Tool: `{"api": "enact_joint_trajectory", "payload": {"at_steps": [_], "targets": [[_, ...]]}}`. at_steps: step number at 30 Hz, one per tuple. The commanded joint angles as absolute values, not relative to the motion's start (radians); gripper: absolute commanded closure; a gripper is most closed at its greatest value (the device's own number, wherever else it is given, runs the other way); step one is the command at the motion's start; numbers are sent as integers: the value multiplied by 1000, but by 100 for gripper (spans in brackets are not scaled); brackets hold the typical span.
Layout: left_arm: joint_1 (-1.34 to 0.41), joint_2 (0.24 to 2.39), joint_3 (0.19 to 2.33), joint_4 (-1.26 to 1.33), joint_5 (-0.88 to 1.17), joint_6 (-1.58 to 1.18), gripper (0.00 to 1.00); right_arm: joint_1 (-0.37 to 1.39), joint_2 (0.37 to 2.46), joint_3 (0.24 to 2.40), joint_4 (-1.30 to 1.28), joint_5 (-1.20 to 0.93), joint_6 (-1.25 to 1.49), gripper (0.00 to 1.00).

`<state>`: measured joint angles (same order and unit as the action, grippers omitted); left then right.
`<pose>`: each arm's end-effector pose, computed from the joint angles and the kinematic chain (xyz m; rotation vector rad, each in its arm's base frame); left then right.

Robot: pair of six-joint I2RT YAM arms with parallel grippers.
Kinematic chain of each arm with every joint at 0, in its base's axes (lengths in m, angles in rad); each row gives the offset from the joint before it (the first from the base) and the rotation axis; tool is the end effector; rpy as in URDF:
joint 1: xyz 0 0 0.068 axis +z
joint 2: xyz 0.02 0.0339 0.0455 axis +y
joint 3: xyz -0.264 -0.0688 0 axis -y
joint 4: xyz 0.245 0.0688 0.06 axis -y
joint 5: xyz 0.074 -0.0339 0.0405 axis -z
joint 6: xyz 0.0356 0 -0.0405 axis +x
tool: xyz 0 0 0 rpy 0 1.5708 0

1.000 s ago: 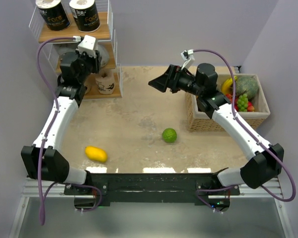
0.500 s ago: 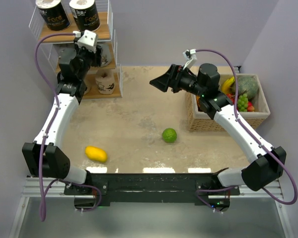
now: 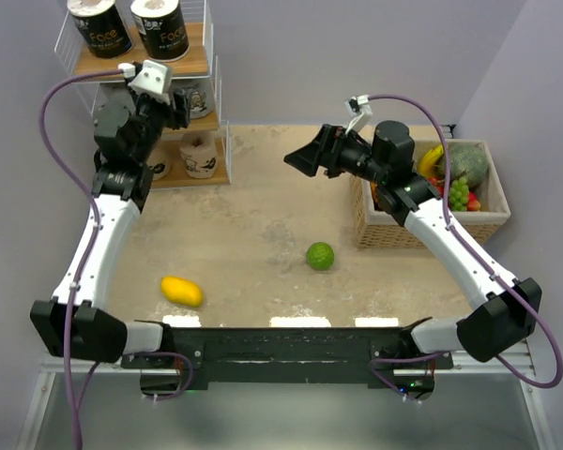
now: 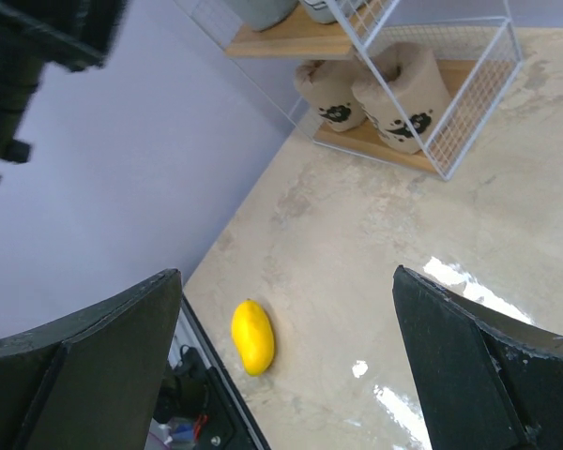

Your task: Place and organize the paper towels onto the shelf

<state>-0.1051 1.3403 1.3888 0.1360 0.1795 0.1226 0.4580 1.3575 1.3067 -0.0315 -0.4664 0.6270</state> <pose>0.3063 -0.0387 0.4623 0.3058 1.3561 -0.1098 0.2775 0.1546 0.4103 -0.2335 1.7747 1.1871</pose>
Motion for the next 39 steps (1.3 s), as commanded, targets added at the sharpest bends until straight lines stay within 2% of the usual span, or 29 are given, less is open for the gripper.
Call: {"api": "enact_joint_trajectory", "payload": {"at_steps": [1, 2, 4, 5, 7, 10, 12, 21, 39], "targets": [[-103, 1186, 1309, 146, 241, -38, 32, 459, 1302, 1338, -178, -370, 500, 1], [-101, 1145, 1301, 124, 258, -64, 24, 457, 1293, 1344, -195, -358, 485, 1], [-103, 1108, 1281, 29, 299, -128, 14, 459, 1264, 1358, -262, -339, 416, 1], [-101, 1065, 1266, 6, 342, -156, 6, 457, 1255, 1370, -291, -313, 404, 1], [-103, 984, 1183, 2, 389, -236, 0, 459, 1218, 1382, -373, -182, 388, 1], [-103, 905, 1067, 37, 466, -335, 0, 459, 1169, 1361, -399, -31, 400, 1], [-103, 833, 1008, 51, 508, -360, 0, 459, 1120, 1319, -384, -6, 452, 1], [-106, 660, 839, 14, 515, -431, 0, 459, 1022, 1224, -376, -118, 466, 1], [-133, 623, 802, 3, 511, -416, 0, 459, 951, 1172, -337, -106, 420, 1]]}}
